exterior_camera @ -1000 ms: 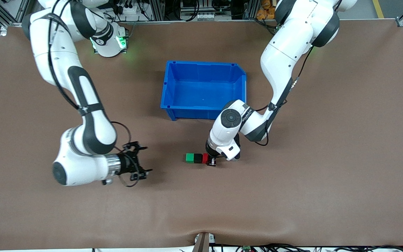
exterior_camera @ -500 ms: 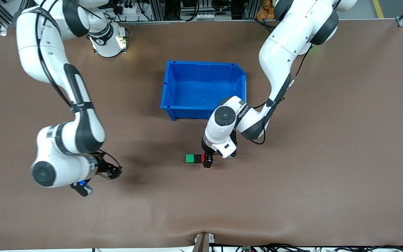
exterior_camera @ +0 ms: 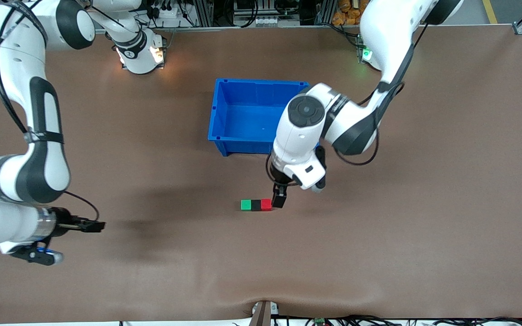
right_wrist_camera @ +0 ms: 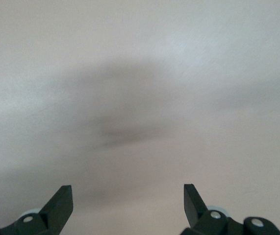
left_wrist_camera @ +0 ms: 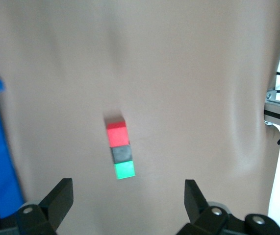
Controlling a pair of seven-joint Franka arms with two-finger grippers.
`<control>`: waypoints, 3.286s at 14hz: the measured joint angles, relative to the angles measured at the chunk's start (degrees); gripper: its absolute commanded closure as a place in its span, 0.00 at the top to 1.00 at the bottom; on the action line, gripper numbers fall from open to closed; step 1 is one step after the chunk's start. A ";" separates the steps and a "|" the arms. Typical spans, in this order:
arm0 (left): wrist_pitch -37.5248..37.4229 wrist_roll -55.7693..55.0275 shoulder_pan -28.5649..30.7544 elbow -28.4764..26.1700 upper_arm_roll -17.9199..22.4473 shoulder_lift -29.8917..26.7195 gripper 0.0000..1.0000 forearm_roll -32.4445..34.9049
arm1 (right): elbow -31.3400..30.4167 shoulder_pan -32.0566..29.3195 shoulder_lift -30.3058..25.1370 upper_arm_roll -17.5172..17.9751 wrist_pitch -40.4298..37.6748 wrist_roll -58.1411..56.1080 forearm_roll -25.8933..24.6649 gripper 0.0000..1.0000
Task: Attach green and red cubes to black cube
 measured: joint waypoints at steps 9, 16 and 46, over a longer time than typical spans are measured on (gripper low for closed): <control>-18.10 21.38 3.41 -1.86 0.09 -15.43 1.00 -0.05 | -1.90 -0.98 -22.40 0.06 -19.72 -3.38 -0.89 1.00; -28.15 43.59 10.18 -2.64 0.56 -24.90 1.00 -0.06 | -36.60 -1.10 -46.85 -0.14 -9.04 -3.70 -0.98 1.00; -34.58 115.61 26.00 -13.48 8.64 -36.97 1.00 -2.20 | -31.62 0.21 -47.03 0.52 -6.24 -3.63 -3.44 1.00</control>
